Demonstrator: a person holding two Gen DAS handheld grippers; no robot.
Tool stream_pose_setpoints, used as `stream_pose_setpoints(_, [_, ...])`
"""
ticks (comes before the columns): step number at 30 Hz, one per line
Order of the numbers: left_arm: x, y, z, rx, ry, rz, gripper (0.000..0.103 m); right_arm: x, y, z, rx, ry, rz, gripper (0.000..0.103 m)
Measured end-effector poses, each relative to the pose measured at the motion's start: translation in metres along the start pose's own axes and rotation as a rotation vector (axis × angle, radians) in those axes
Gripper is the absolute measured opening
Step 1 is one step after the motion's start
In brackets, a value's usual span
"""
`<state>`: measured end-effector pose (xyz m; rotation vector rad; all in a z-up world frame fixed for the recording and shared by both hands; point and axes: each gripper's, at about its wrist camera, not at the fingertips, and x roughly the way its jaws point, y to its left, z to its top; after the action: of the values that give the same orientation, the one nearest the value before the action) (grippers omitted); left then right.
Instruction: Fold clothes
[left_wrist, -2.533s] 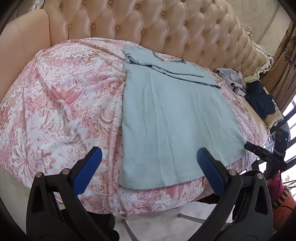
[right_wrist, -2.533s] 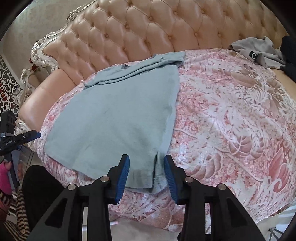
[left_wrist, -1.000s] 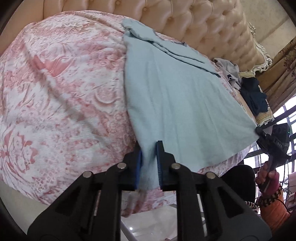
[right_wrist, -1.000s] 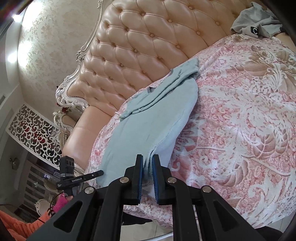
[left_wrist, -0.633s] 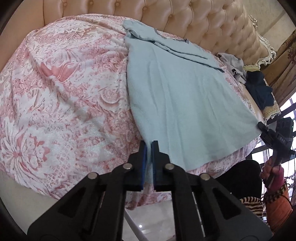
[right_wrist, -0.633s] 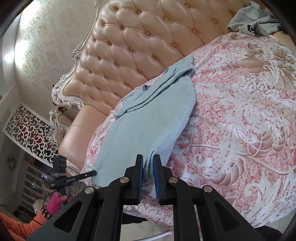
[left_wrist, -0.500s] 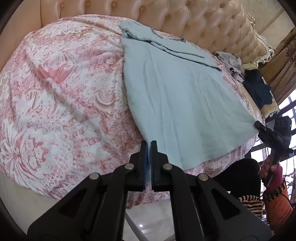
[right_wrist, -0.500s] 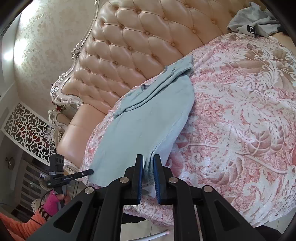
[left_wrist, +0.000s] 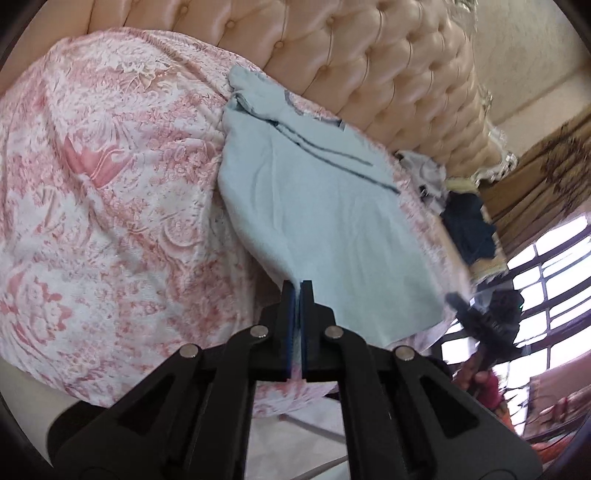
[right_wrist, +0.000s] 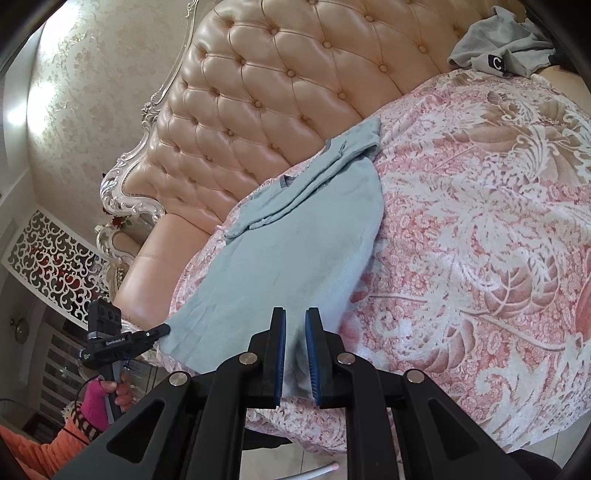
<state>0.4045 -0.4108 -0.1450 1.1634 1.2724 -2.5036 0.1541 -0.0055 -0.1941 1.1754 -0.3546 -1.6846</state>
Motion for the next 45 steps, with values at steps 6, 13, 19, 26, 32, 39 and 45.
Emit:
stream_pose_setpoints(6, [0.005,0.011,-0.005,-0.017,0.017,0.038,0.003,0.006,-0.009,-0.004,-0.010,0.053,-0.122,0.014])
stream_pose_setpoints(13, [0.012,0.027,-0.017,-0.035,0.048,0.051,0.003,0.012,-0.028,-0.017,0.000,0.095,-0.177,0.021])
stream_pose_setpoints(19, [0.021,0.029,-0.022,-0.028,0.084,0.072,0.003,0.019,-0.017,-0.021,-0.059,0.112,-0.177,0.021])
stream_pose_setpoints(26, [0.027,0.025,-0.024,-0.010,0.111,0.101,0.006,0.028,0.000,-0.026,-0.159,0.138,-0.236,0.019])
stream_pose_setpoints(32, [0.029,0.022,-0.026,0.014,0.108,0.116,0.003,0.019,-0.001,-0.025,-0.113,0.092,-0.175,0.010])
stream_pose_setpoints(39, [0.018,0.039,-0.024,-0.141,0.070,-0.059,0.003,0.007,-0.014,-0.011,0.089,0.010,0.043,0.010])
stream_pose_setpoints(45, [0.002,0.052,-0.016,-0.272,-0.005,-0.235,0.003,0.006,-0.011,0.000,0.177,-0.036,0.164,0.010])
